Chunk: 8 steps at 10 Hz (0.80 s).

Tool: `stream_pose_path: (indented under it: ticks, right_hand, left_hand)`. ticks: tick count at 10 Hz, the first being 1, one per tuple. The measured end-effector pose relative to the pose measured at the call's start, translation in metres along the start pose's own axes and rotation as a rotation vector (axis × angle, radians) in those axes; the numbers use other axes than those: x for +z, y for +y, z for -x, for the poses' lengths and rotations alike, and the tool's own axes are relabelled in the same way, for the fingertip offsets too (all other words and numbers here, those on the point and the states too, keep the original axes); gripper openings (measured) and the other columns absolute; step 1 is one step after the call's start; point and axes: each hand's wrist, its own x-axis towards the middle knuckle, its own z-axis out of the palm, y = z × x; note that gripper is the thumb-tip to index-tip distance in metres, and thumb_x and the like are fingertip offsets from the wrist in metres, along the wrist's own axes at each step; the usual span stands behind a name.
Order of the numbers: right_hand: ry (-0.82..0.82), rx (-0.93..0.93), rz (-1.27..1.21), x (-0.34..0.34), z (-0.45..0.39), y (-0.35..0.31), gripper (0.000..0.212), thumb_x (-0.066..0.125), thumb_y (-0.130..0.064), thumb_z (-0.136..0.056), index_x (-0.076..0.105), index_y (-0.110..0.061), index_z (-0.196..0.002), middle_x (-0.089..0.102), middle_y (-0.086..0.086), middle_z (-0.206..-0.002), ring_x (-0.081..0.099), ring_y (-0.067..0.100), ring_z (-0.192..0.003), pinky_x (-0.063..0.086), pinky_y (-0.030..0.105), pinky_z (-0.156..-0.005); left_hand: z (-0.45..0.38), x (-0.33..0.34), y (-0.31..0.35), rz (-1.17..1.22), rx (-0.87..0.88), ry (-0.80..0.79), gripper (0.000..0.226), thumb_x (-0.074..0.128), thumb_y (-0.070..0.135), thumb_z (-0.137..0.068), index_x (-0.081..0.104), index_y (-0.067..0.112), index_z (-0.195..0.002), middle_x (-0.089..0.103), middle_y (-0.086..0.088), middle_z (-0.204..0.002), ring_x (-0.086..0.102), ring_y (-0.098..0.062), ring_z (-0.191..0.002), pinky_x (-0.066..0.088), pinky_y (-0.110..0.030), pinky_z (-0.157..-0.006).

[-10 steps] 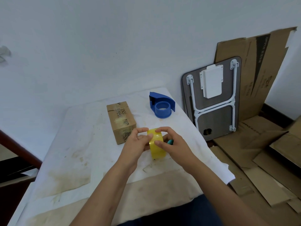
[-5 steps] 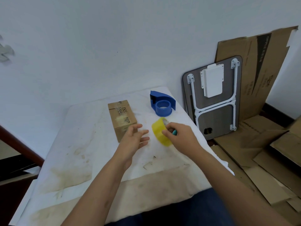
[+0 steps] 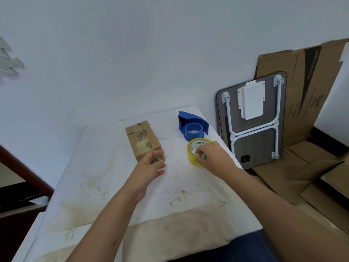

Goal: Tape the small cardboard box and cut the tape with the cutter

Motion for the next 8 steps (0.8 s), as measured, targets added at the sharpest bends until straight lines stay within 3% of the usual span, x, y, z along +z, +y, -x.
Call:
stream_pose_path:
  ticks: [1, 2, 3, 4, 5, 7, 8]
  right_hand:
    - [0.219, 0.21, -0.43, -0.022, -0.002, -0.004, 0.034, 0.065, -0.051, -0.083, 0.064, -0.021, -0.1, 0.063, 0.0, -0.091, 0.058, 0.016, -0.082, 0.046, 0.032, -0.065]
    - [-0.016, 0.463, -0.631, -0.04, -0.012, -0.003, 0.044, 0.065, -0.052, -0.083, 0.053, -0.017, -0.106, 0.055, 0.0, -0.094, 0.055, 0.017, -0.084, 0.046, 0.031, -0.069]
    - [-0.231, 0.501, -0.66, -0.043, -0.022, -0.006, 0.028, 0.057, -0.02, -0.093, 0.049, -0.016, -0.12, 0.055, 0.008, -0.115, 0.052, 0.02, -0.096, 0.048, 0.031, -0.077]
    - [-0.206, 0.303, -0.33, -0.035, -0.031, -0.011, 0.033, 0.049, -0.005, -0.094, 0.053, -0.014, -0.126, 0.054, 0.01, -0.124, 0.054, 0.025, -0.108, 0.049, 0.032, -0.086]
    - [-0.181, 0.18, -0.09, -0.025, -0.037, -0.013, 0.04, 0.057, -0.004, -0.09, 0.053, -0.015, -0.128, 0.055, 0.012, -0.129, 0.054, 0.028, -0.114, 0.049, 0.035, -0.095]
    - [-0.158, 0.15, -0.074, -0.016, -0.036, -0.009, 0.032, 0.052, -0.006, -0.092, 0.065, -0.018, -0.118, 0.061, 0.011, -0.124, 0.059, 0.029, -0.104, 0.048, 0.031, -0.083]
    - [-0.042, 0.185, -0.199, -0.02, -0.038, -0.007, 0.032, 0.045, -0.009, -0.094, 0.07, -0.022, -0.108, 0.064, 0.008, -0.119, 0.062, 0.028, -0.1, 0.048, 0.03, -0.073]
  left_hand:
    - [0.0, -0.001, -0.004, -0.016, -0.014, -0.019, 0.026, 0.053, 0.01, -0.097, 0.061, 0.02, -0.12, 0.059, 0.0, -0.123, 0.064, -0.019, -0.107, 0.055, -0.034, -0.092]
    - [0.001, 0.0, -0.006, -0.039, -0.037, -0.037, 0.026, 0.052, 0.011, -0.098, 0.06, 0.02, -0.121, 0.06, -0.001, -0.122, 0.065, -0.019, -0.106, 0.055, -0.031, -0.089]
    - [0.002, 0.0, -0.003, -0.055, -0.044, -0.049, 0.026, 0.051, 0.012, -0.099, 0.059, 0.02, -0.122, 0.06, 0.0, -0.121, 0.066, -0.019, -0.105, 0.055, -0.028, -0.086]
    - [0.003, -0.002, -0.002, -0.055, -0.041, -0.047, 0.027, 0.051, 0.012, -0.099, 0.058, 0.02, -0.123, 0.06, 0.002, -0.12, 0.066, -0.019, -0.105, 0.055, -0.027, -0.085]
    - [0.007, -0.005, 0.0, -0.052, -0.047, -0.045, 0.026, 0.051, 0.012, -0.099, 0.058, 0.022, -0.122, 0.06, 0.003, -0.12, 0.066, -0.019, -0.105, 0.056, -0.03, -0.087]
    - [0.009, -0.012, 0.003, -0.056, -0.038, -0.048, 0.026, 0.052, 0.011, -0.099, 0.058, 0.023, -0.121, 0.06, 0.002, -0.122, 0.067, -0.018, -0.103, 0.056, -0.029, -0.085]
    - [0.01, -0.014, 0.005, -0.071, -0.031, -0.034, 0.027, 0.052, 0.012, -0.099, 0.057, 0.024, -0.123, 0.059, 0.001, -0.125, 0.067, -0.017, -0.102, 0.056, -0.029, -0.087]
